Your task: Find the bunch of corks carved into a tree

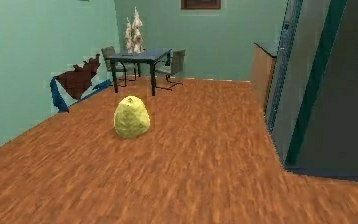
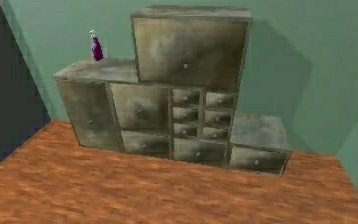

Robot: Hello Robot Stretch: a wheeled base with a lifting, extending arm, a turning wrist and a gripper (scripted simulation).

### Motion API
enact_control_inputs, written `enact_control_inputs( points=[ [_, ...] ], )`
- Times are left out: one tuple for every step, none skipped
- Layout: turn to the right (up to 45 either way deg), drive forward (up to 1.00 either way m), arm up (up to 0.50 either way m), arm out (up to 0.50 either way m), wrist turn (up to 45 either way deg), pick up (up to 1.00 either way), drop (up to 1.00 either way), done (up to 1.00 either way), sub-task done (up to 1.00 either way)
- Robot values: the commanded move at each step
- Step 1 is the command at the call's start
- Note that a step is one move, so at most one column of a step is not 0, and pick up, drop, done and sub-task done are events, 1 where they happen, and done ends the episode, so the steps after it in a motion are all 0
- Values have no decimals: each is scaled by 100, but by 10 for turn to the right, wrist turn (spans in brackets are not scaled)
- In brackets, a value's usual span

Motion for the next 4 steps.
enact_control_inputs(
  points=[
    [30,0,0,0,0,0,0,0,0],
    [0,100,0,0,0,0,0,0,0],
    [0,100,0,0,0,0,0,0,0],
    [0,60,0,0,0,0,0,0,0]
  ],
)
